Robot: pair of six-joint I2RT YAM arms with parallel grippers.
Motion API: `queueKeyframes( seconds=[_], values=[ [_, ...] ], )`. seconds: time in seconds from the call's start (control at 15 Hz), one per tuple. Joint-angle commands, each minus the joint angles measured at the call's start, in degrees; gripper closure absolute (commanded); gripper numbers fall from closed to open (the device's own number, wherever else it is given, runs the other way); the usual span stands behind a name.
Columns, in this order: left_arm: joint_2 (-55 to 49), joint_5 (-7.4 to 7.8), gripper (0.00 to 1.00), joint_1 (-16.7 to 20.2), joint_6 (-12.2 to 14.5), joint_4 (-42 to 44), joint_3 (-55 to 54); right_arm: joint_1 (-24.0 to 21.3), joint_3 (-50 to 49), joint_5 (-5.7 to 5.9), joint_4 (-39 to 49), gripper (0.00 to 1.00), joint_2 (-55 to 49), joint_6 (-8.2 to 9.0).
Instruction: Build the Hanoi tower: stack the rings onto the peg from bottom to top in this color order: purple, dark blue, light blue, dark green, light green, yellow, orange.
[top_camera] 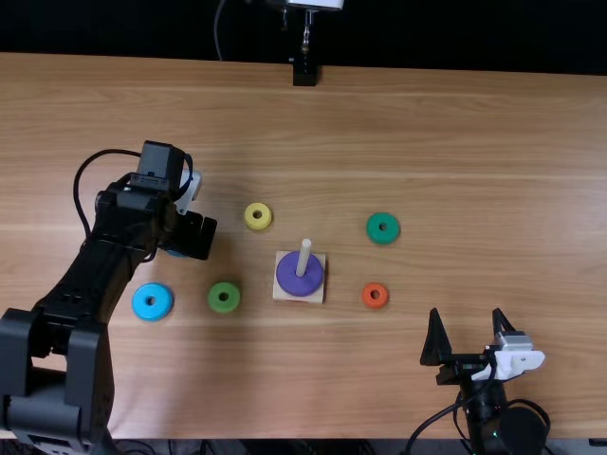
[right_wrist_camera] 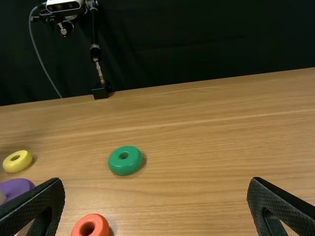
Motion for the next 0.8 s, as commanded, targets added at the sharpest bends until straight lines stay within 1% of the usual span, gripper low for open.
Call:
queueKeyframes(
  seconds=[0.0,0.4,0.73],
  values=[
    [2.4,-0.40,0.00,-0.9,1.3,0.1,1.3,-0.5,-0.5,-0.11,-1.0,0.00,-0.7,-0.06],
    [6.5,-0.40,0.00,-1.3,1.4,0.5,1.4,-0.5,-0.5,-0.11,-1.0,0.00,-0.7,-0.06],
    [7.2,-0.29,0.00,-1.5,1.6,0.7,1.4,-0.5,-0.5,-0.11,-1.0,0.00,-0.7,-0.06]
  ],
)
